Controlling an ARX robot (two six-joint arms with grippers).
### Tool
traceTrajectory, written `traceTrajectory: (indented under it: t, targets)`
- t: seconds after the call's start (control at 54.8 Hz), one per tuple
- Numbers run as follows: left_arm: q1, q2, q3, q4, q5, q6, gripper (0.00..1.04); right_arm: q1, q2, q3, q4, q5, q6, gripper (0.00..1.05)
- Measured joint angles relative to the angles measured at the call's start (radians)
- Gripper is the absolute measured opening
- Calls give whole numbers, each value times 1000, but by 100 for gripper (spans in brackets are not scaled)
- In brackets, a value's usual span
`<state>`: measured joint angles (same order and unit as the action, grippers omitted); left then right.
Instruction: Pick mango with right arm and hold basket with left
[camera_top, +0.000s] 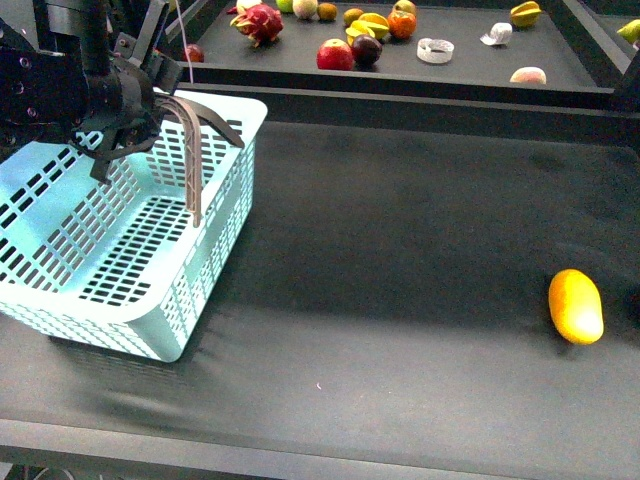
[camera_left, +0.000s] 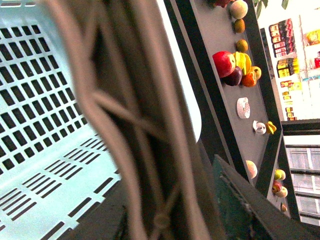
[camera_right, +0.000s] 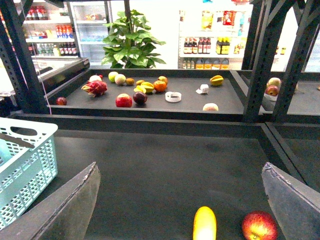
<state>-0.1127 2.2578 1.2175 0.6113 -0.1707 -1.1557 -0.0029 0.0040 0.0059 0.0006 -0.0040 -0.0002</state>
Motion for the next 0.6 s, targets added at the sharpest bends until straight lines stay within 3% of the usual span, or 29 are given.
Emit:
traceTrajectory:
  t: [0.109,0.602]
  targets:
    - [-2,-4,-6,-4,-2,-15,6,0,0,0,0,0,0,96]
    - [-35,-220,-234,73,35,109,5,0,0,0,0,0,0,96]
